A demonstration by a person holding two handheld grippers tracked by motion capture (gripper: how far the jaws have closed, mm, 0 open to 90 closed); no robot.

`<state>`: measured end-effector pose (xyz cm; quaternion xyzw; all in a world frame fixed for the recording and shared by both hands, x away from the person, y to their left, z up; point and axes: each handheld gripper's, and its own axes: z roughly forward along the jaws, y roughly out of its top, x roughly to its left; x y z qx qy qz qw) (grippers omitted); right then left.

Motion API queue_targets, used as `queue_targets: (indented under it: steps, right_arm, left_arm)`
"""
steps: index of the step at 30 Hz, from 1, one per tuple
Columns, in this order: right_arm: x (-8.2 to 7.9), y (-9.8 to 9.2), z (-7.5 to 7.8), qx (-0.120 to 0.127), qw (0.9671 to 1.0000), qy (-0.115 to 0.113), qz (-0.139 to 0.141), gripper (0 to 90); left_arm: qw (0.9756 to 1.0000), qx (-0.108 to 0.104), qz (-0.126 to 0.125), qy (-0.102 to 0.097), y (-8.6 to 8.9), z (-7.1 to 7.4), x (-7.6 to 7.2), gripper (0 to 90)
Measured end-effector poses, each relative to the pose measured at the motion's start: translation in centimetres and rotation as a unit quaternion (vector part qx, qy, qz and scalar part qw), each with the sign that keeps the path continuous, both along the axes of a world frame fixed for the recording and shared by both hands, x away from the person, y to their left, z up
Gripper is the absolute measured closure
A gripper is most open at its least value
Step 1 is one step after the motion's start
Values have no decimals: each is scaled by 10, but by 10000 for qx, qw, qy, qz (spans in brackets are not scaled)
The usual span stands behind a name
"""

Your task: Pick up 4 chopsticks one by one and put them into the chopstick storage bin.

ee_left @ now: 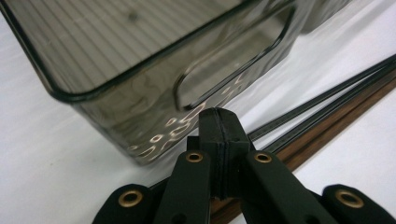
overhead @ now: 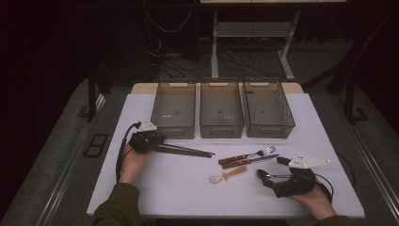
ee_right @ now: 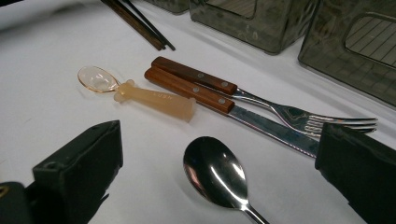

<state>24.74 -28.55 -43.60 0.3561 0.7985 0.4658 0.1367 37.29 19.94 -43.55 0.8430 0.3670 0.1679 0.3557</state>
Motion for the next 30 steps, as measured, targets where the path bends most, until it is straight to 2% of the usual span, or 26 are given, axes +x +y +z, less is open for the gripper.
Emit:
queue_targets:
  steps: [5,9,19,23,30]
  right_arm:
    - [0,0,0,-4,10000,0,3,11]
    - [0,0,0,-6,10000,0,2,11]
    - [0,0,0,-12,10000,-3,7,11]
    - [0,0,0,-4,10000,-7,-5,11]
    - [0,-1,0,3,10000,-1,-14,11]
  left_arm:
    - [10000,55,45,-27,1,-4,3,896]
    - [9999,43,88,30,3,-7,5,897]
    - [9997,166,136,66,3,-9,5,897]
    - [9995,239,174,89,6,-9,5,897]
    - [9994,235,199,147,16,-9,4,896]
